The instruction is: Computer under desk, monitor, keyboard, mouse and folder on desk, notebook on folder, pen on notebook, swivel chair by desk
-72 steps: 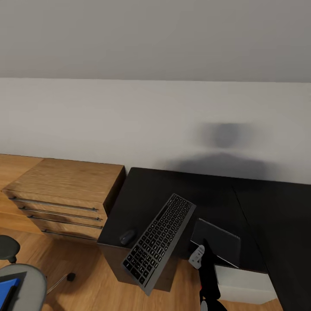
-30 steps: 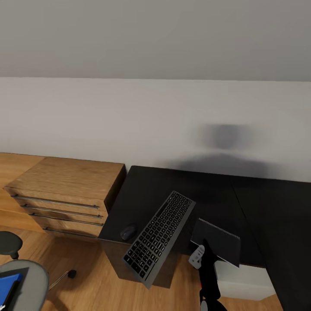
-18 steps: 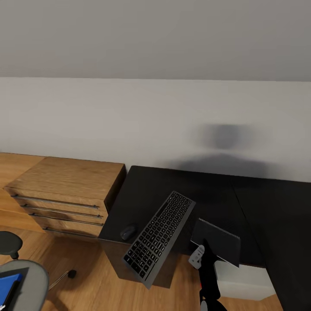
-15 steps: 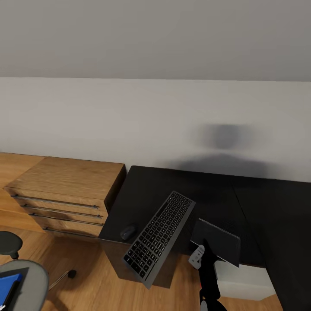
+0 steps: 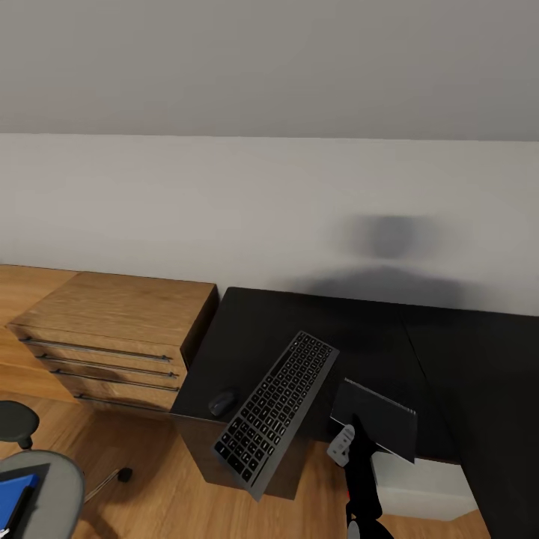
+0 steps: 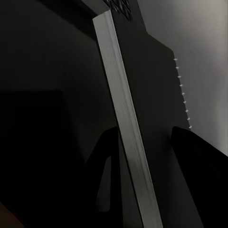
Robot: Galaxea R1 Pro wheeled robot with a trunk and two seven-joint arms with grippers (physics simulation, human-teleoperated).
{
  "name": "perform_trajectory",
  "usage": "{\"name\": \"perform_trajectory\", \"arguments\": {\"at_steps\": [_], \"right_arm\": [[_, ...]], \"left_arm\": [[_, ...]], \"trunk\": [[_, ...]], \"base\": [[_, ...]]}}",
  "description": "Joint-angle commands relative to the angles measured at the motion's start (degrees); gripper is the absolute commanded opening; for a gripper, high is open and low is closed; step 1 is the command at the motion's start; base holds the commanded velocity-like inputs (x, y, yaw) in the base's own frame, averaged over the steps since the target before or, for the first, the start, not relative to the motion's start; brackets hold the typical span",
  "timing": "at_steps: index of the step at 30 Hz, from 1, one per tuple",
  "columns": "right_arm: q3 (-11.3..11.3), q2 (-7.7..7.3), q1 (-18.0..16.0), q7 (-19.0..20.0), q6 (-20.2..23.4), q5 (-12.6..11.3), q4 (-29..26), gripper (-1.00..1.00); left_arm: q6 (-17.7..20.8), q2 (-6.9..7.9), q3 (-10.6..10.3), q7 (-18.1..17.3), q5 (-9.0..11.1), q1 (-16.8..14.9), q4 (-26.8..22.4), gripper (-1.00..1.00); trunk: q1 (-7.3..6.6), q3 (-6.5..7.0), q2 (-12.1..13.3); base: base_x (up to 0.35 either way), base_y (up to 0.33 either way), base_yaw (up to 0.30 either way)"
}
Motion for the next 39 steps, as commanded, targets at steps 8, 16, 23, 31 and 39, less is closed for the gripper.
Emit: {"name": "perform_trajectory", "arguments": {"at_steps": [8,16,23,31,39], "right_arm": [[0.22,-0.05,-0.05,-0.24,0.59,0.3,-0.01,-1.0],[0.22,-0.05,-0.05,-0.33,0.59,0.3,-0.01,-1.0],[0.22,-0.05,-0.05,-0.4,0.59,0.29,-0.01,-1.0],[0.22,-0.05,-0.05,-0.46,0.59,0.3,-0.01,-1.0],[0.22,-0.05,-0.05,-0.52,0.59,0.26,-0.04,1.0]], "left_arm": [[-0.1,-0.01,0.21,-0.58,0.56,-0.03,0.03,1.0],[-0.1,-0.01,0.21,-0.58,0.56,-0.03,0.03,1.0],[-0.1,-0.01,0.2,-0.58,0.56,-0.03,0.03,1.0],[-0.1,-0.01,0.23,-0.58,0.56,-0.03,0.03,1.0],[-0.1,-0.01,0.24,-0.58,0.56,-0.03,0.03,1.0]], "trunk": [[0.0,-0.05,-0.03],[0.0,-0.05,-0.03],[0.0,-0.05,-0.03],[0.0,-0.05,-0.03],[0.0,-0.05,-0.03]], "base": [[0.0,0.0,0.0],[0.0,0.0,0.0],[0.0,0.0,0.0],[0.0,0.0,0.0],[0.0,0.0,0.0]]}}
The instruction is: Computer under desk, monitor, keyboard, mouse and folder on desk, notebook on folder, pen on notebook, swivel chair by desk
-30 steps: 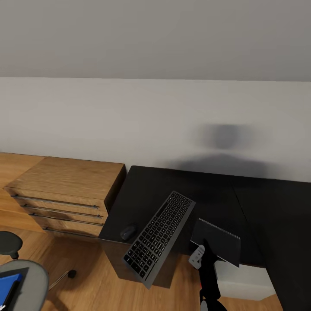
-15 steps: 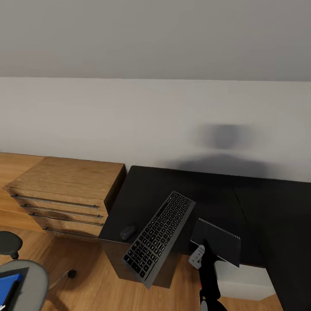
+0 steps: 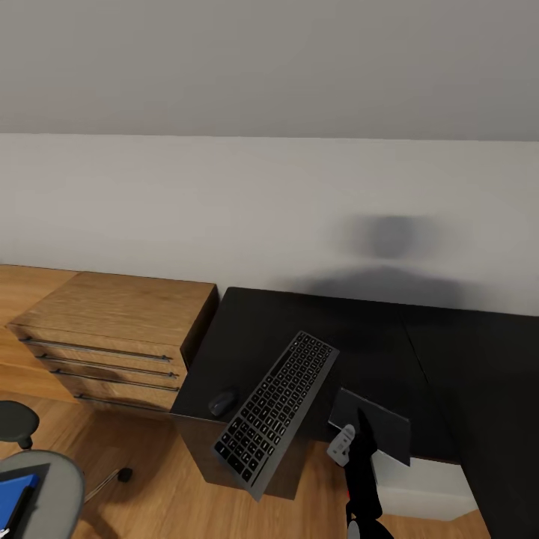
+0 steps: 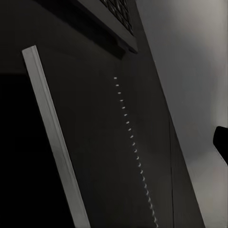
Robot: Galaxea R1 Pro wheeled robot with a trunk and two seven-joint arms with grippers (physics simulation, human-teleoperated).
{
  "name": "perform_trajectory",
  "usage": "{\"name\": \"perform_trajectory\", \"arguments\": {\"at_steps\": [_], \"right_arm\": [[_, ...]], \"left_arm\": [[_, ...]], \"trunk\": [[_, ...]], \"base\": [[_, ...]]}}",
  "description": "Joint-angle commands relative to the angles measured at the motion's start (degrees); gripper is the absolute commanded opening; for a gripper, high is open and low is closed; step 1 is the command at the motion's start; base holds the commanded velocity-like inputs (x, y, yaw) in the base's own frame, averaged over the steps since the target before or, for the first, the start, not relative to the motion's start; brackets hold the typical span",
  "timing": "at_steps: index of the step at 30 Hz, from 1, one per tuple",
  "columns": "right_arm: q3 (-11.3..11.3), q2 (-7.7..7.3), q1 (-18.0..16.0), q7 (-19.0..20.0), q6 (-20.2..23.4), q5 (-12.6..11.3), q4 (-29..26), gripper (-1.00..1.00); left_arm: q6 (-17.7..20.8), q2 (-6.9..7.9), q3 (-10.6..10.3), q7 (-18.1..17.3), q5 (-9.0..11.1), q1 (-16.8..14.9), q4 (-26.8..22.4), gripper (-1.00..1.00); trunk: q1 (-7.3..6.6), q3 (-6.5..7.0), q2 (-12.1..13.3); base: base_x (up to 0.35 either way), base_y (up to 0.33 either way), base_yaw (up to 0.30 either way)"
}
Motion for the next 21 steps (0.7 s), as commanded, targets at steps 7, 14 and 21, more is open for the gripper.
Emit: {"name": "perform_trajectory", "arguments": {"at_steps": [7,14,21], "right_arm": [[0.23,-0.05,-0.04,-0.18,0.56,0.15,-0.02,1.0],[0.23,-0.05,-0.04,-0.17,0.56,0.17,-0.03,1.0],[0.23,-0.05,-0.04,-0.18,0.56,0.17,-0.03,1.0]], "left_arm": [[-0.1,-0.01,0.19,-0.57,0.56,-0.03,0.04,1.0],[-0.1,-0.01,0.2,-0.57,0.56,-0.03,0.04,1.0],[-0.1,-0.01,0.18,-0.56,0.56,-0.03,0.04,1.0]], "trunk": [[0.0,-0.06,-0.03],[0.0,-0.06,-0.03],[0.0,-0.06,-0.03]], "base": [[0.0,0.0,0.0],[0.0,0.0,0.0],[0.0,0.0,0.0]]}}
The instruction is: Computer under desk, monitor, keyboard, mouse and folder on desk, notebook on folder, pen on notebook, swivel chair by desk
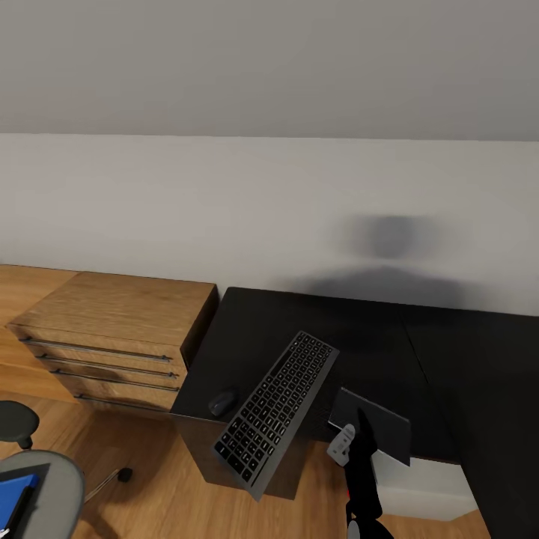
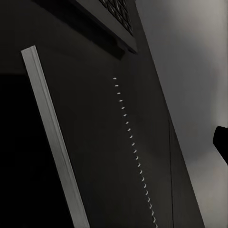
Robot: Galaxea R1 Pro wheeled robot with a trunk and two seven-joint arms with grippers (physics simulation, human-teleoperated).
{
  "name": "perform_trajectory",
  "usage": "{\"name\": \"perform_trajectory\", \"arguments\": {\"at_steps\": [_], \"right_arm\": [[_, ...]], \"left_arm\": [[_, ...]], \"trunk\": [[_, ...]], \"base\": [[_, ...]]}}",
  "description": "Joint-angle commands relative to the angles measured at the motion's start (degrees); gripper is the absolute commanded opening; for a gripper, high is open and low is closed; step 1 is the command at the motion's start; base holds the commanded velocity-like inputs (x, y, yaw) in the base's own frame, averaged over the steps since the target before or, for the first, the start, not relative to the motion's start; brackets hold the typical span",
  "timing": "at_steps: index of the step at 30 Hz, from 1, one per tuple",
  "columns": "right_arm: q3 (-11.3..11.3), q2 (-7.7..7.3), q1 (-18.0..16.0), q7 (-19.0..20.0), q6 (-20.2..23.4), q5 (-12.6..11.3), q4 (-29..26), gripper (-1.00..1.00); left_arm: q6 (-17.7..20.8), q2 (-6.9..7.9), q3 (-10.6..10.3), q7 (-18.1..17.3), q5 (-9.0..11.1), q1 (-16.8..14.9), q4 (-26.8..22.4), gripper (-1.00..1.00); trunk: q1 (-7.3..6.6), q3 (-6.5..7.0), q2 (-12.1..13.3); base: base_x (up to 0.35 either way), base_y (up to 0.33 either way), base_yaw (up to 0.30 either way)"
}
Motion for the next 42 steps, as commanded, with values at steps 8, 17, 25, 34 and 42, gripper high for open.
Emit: {"name": "perform_trajectory", "arguments": {"at_steps": [8,17,25,34,42], "right_arm": [[0.23,-0.05,-0.04,-0.11,0.55,0.19,0.09,1.0],[0.24,-0.05,-0.04,-0.1,0.55,0.2,0.1,1.0],[0.23,-0.05,-0.04,-0.1,0.55,0.2,0.06,1.0],[0.23,-0.05,-0.04,-0.1,0.55,0.2,0.08,1.0],[0.23,-0.05,-0.04,-0.12,0.55,0.19,0.05,1.0]], "left_arm": [[-0.1,-0.01,0.2,-0.51,0.55,-0.03,0.04,1.0],[-0.1,0.12,0.27,-0.5,0.55,-0.03,0.04,1.0],[-0.1,0.16,0.27,-0.5,0.55,-0.03,0.04,1.0],[-0.1,0.16,0.28,-0.5,0.55,-0.03,0.04,1.0],[-0.1,0.17,0.28,-0.5,0.55,-0.03,0.04,1.0]], "trunk": [[0.0,-0.06,-0.03],[0.0,-0.06,-0.03],[0.0,-0.06,-0.03],[0.0,-0.06,-0.03],[0.0,-0.06,-0.03]], "base": [[0.0,0.0,0.0],[0.0,0.0,0.0],[-0.01,0.0,0.0],[-0.025,0.0,0.0],[-0.016,0.0,0.0]]}}
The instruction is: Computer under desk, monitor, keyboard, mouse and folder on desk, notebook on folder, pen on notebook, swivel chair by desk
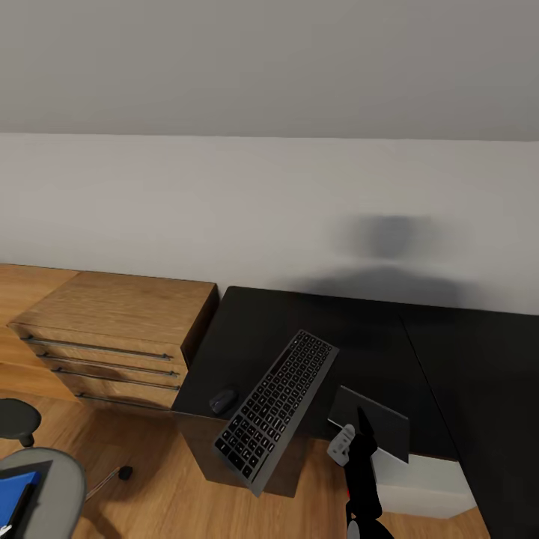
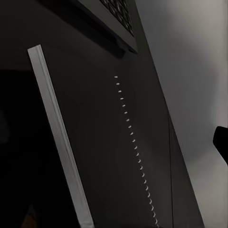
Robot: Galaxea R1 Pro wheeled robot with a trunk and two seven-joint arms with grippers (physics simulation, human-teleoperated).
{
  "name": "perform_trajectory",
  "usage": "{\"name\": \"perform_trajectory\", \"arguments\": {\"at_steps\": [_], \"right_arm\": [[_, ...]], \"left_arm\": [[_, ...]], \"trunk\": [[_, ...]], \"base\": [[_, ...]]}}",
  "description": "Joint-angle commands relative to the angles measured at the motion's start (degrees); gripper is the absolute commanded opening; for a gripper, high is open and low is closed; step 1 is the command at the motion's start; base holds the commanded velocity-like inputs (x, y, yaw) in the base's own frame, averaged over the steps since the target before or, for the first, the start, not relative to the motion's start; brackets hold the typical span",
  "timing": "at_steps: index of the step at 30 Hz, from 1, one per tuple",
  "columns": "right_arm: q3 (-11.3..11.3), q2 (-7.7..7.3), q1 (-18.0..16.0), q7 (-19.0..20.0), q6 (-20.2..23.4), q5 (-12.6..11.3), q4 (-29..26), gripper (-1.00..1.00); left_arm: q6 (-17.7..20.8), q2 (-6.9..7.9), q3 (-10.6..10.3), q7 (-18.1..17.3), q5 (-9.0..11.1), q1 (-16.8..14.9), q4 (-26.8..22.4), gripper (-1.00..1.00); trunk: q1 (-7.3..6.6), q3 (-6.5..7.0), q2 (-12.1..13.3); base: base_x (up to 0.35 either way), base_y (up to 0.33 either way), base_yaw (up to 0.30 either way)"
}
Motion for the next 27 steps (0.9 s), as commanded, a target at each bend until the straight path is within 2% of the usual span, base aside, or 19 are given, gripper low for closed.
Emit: {"name": "perform_trajectory", "arguments": {"at_steps": [1,14,27], "right_arm": [[0.21,-0.05,-0.02,-0.12,0.64,0.02,0.02,1.0],[0.21,-0.05,-0.02,-0.11,0.64,0.04,0.03,1.0],[0.21,-0.05,-0.02,-0.11,0.64,0.04,0.03,1.0]], "left_arm": [[-0.1,-0.01,0.2,-0.57,0.56,-0.03,0.03,1.0],[-0.1,-0.01,0.2,-0.61,0.56,-0.03,0.03,1.0],[-0.1,-0.01,0.2,-0.62,0.56,-0.03,0.03,1.0]], "trunk": [[0.0,-0.06,-0.03],[0.0,-0.06,-0.03],[0.0,-0.06,-0.03]], "base": [[-0.084,0.0,0.0],[-0.049,0.003,0.0],[-0.185,0.118,0.0]]}}
